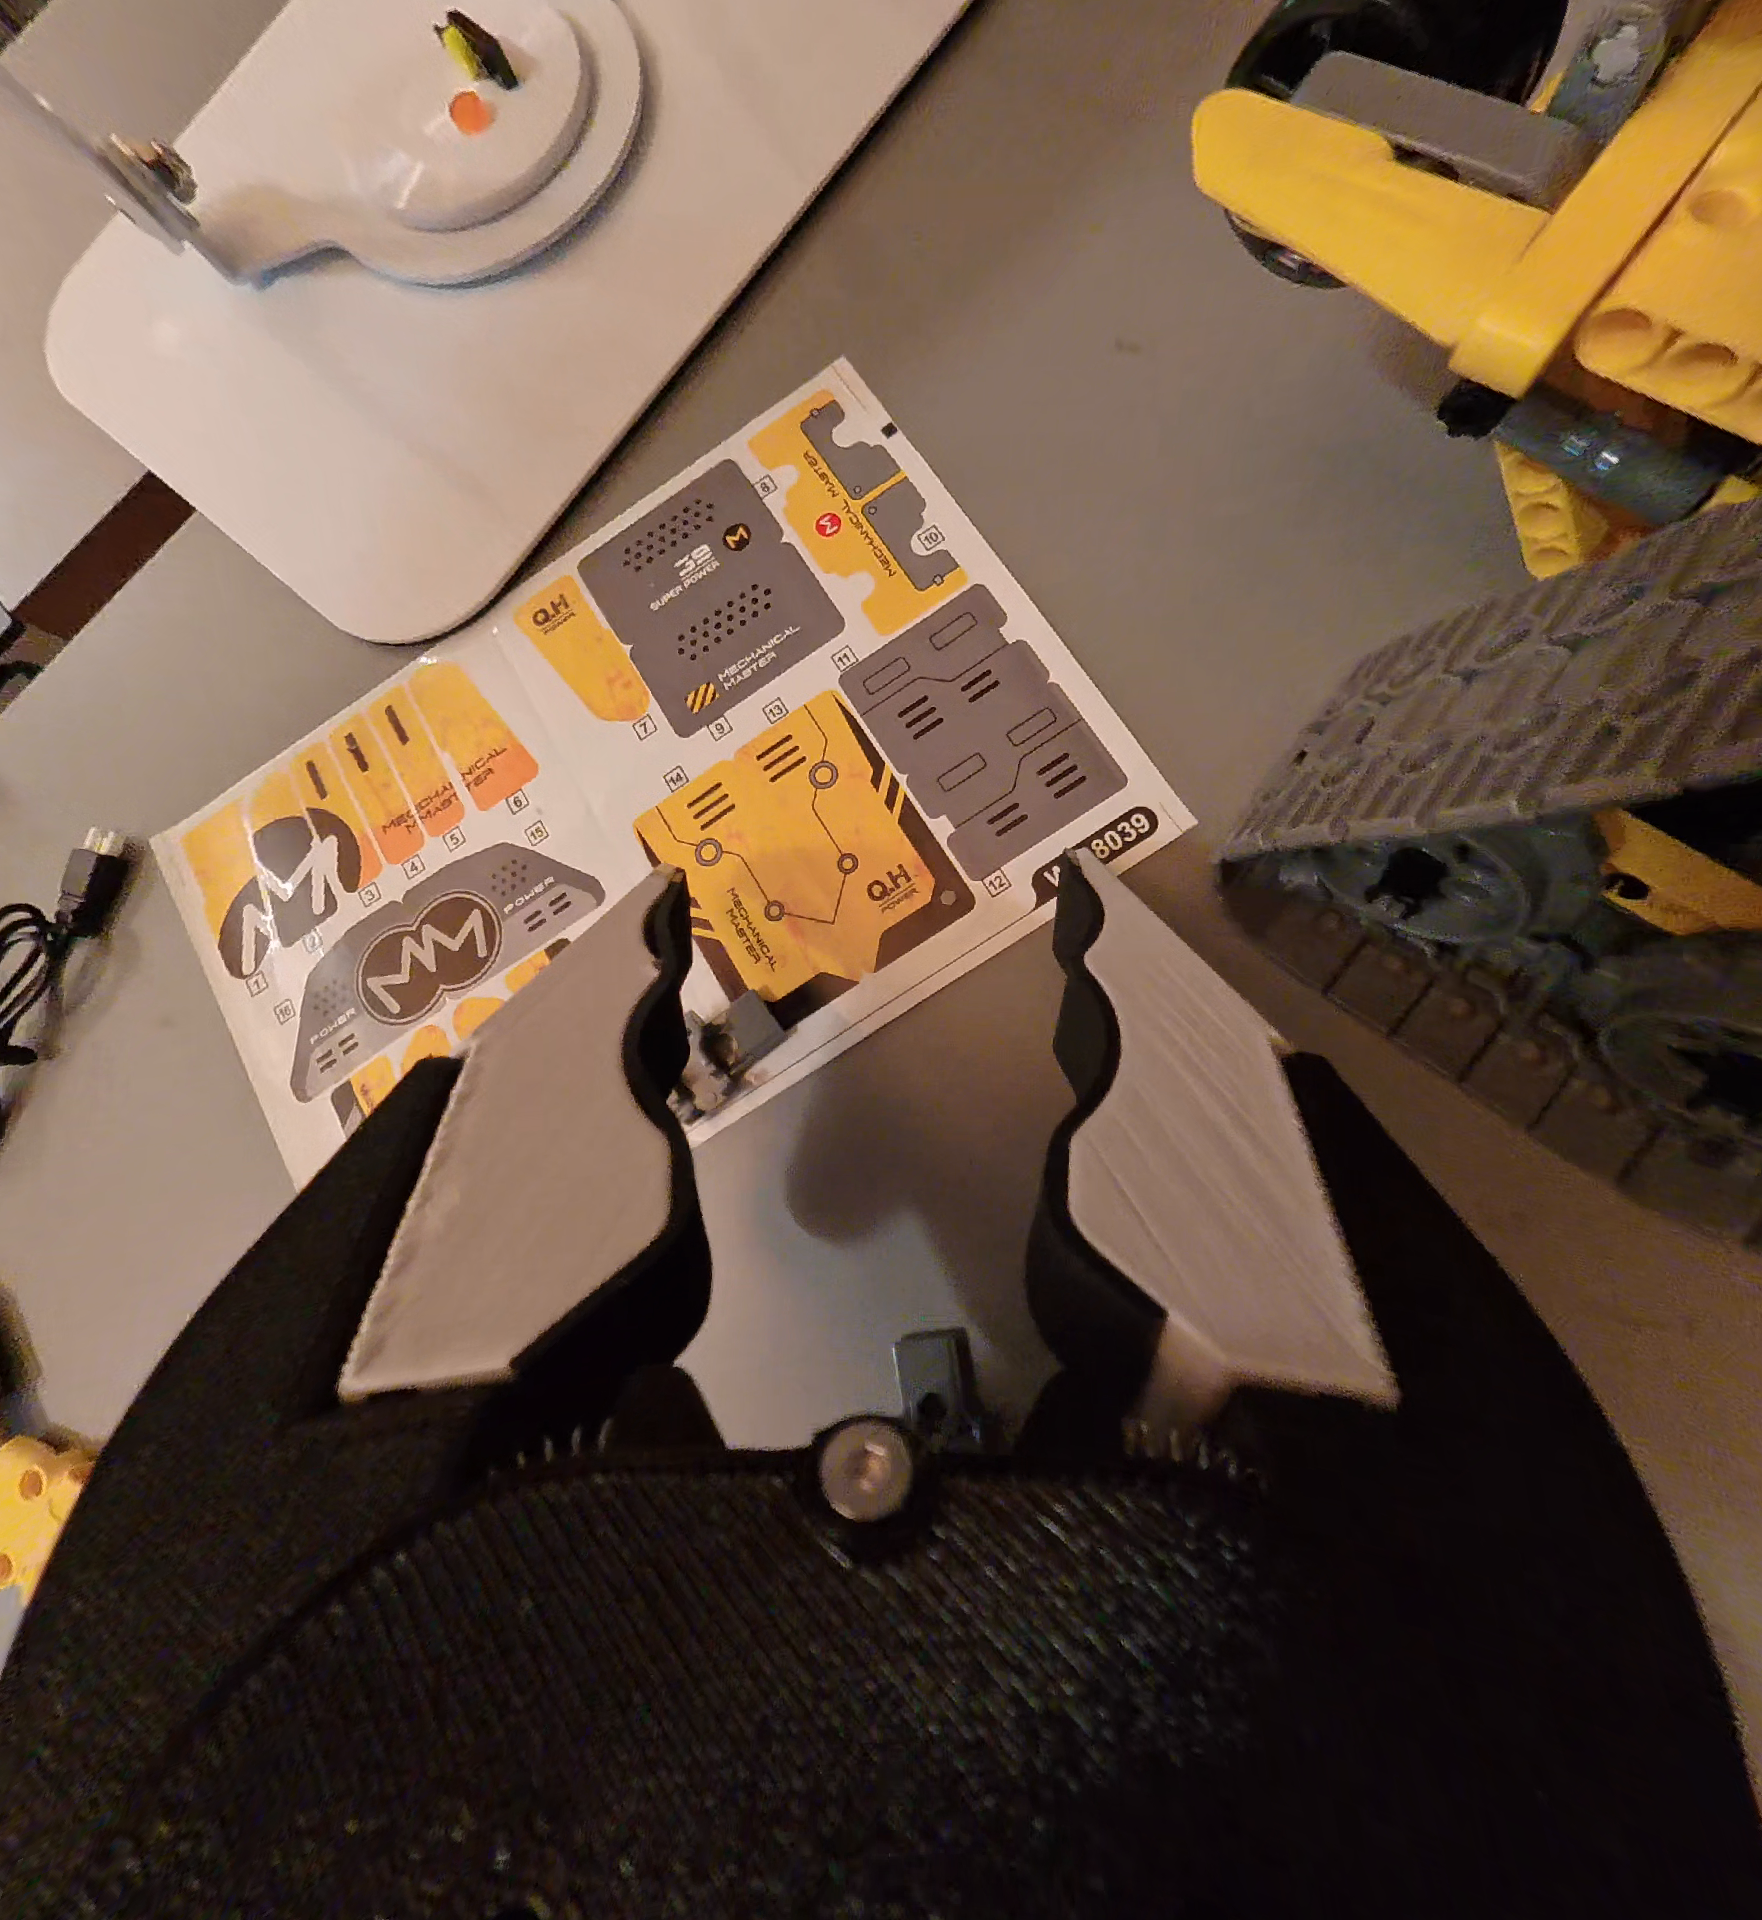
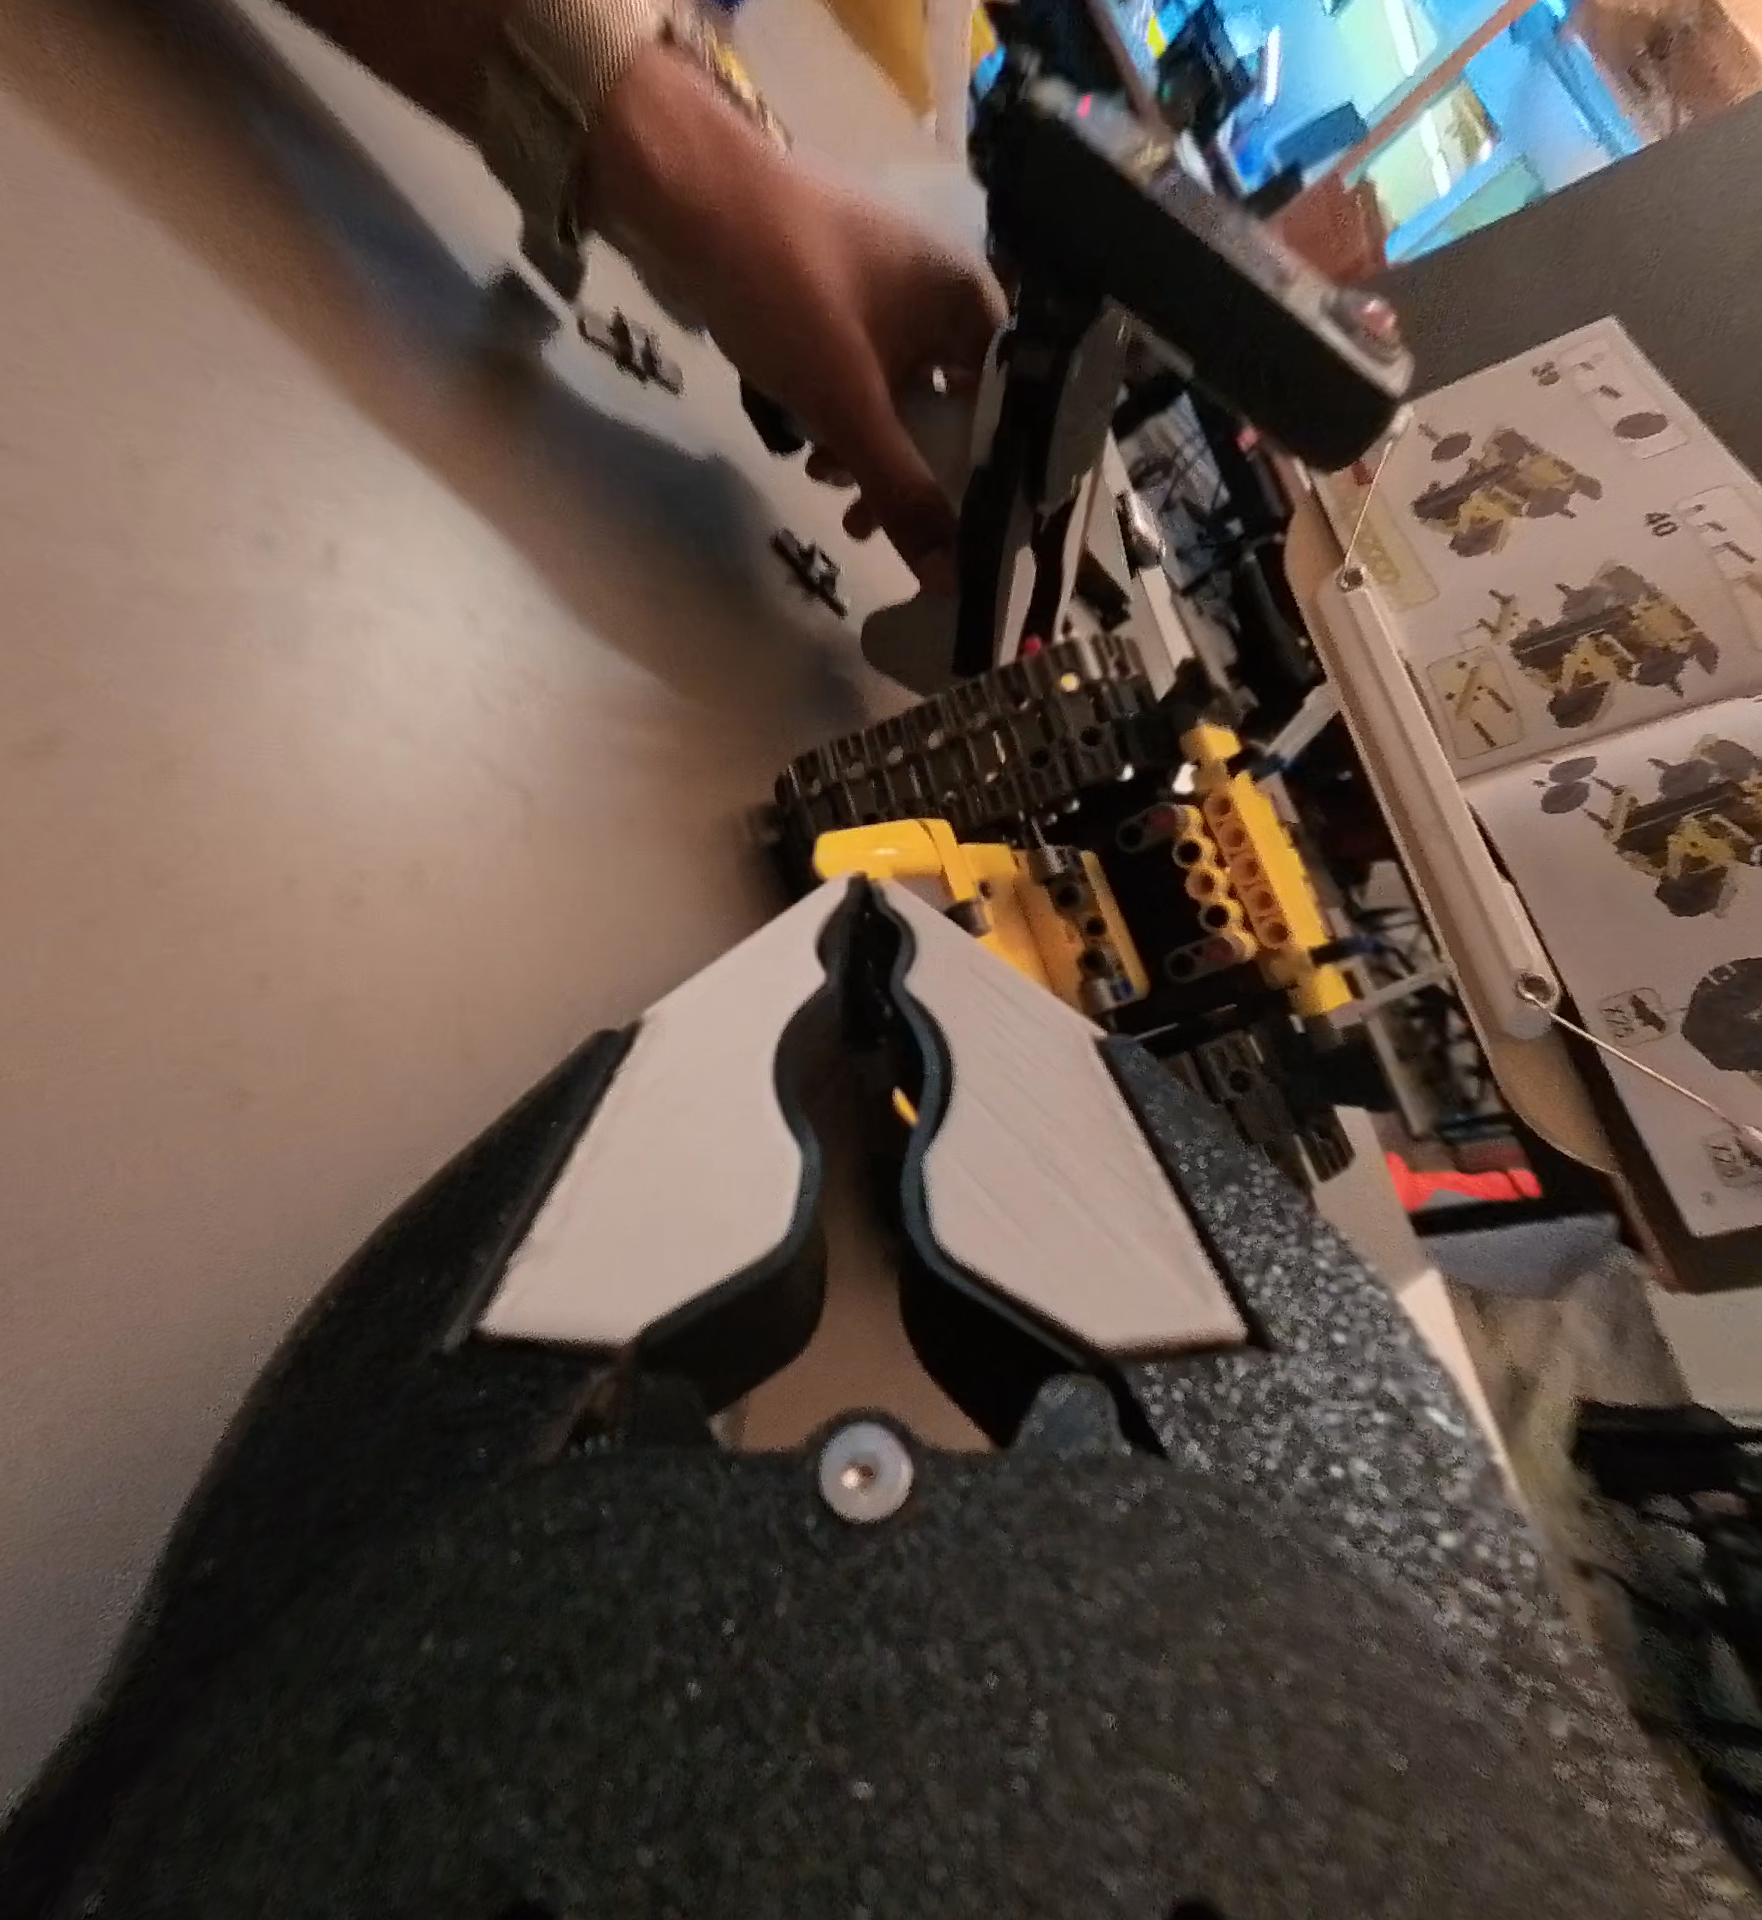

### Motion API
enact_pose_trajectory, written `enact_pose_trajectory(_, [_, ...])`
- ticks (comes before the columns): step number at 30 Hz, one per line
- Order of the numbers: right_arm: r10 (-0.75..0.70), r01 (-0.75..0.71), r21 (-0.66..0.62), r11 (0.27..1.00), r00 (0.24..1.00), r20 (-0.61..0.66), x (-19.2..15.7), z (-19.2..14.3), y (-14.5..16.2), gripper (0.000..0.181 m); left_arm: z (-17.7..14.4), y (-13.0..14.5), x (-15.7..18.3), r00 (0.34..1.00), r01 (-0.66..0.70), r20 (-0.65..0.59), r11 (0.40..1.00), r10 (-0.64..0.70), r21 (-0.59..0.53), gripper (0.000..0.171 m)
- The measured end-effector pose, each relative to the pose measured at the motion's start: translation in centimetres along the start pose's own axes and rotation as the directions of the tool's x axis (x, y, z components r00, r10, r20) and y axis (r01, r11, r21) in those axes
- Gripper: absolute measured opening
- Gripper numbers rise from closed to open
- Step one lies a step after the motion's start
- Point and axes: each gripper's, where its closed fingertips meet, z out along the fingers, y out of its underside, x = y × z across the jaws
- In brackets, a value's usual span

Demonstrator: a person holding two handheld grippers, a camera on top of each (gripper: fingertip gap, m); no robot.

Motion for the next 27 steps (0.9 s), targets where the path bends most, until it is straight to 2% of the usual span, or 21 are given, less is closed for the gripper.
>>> enact_pose_trajectory(3, [0.037,-0.039,0.041,0.998,0.999,0.028,-0.1,-0.4,-0.7,0.0,0.5,-0.5,0.1,1.0,0.021,-0.019,1.0,-0.021,-0.002,0.071])
enact_pose_trajectory(8, [-0.012,0.01,0.025,1.0,0.997,0.079,-1.7,0.3,-0.1,0.0,1.1,-1.3,-0.1,0.998,0.064,-0.019,0.998,-0.064,0.007,0.071])
enact_pose_trajectory(12, [0.115,-0.13,0.159,0.979,0.988,0.1,-0.5,-1.0,-2.1,0.016,-1.6,-2.5,-1.0,0.996,0.042,0.07,0.991,-0.051,0.124,0.077])
enact_pose_trajectory(15, [0.25,-0.258,0.252,0.933,0.966,0.063,2.2,-2.1,-2.9,0.023,-4.3,-2.8,-1.3,0.993,0.076,0.073,0.974,-0.094,0.214,0.081])
enact_pose_trajectory(19, [0.463,-0.443,0.316,0.839,0.886,0.012,5.8,-2.8,-1.8,0.025,-7.6,-2.3,0.3,0.983,0.182,-0.059,0.916,-0.172,0.357,0.089])
enact_pose_trajectory(21, [0.551,-0.523,0.326,0.788,0.834,0.006,6.9,-2.7,-0.7,0.026,-8.7,-1.6,2.0,0.967,0.248,-0.164,0.883,-0.197,0.398,0.083])
enact_pose_trajectory(22, [0.587,-0.554,0.325,0.767,0.809,-0.005,7.4,-2.6,-0.1,0.026,-9.2,-1.3,3.2,0.954,0.27,-0.235,0.879,-0.187,0.394,0.075])
enact_pose_trajectory(24, [0.631,-0.592,0.32,0.74,0.775,-0.024,8.0,-2.4,0.9,0.028,-9.6,-0.9,5.2,0.931,0.276,-0.334,0.887,-0.15,0.37,0.073])
enact_pose_trajectory(27, [0.661,-0.621,0.328,0.712,0.751,-0.011,8.2,-2.3,1.3,0.028,-9.4,-0.8,6.9,0.92,0.24,-0.379,0.908,-0.1,0.342,0.07])
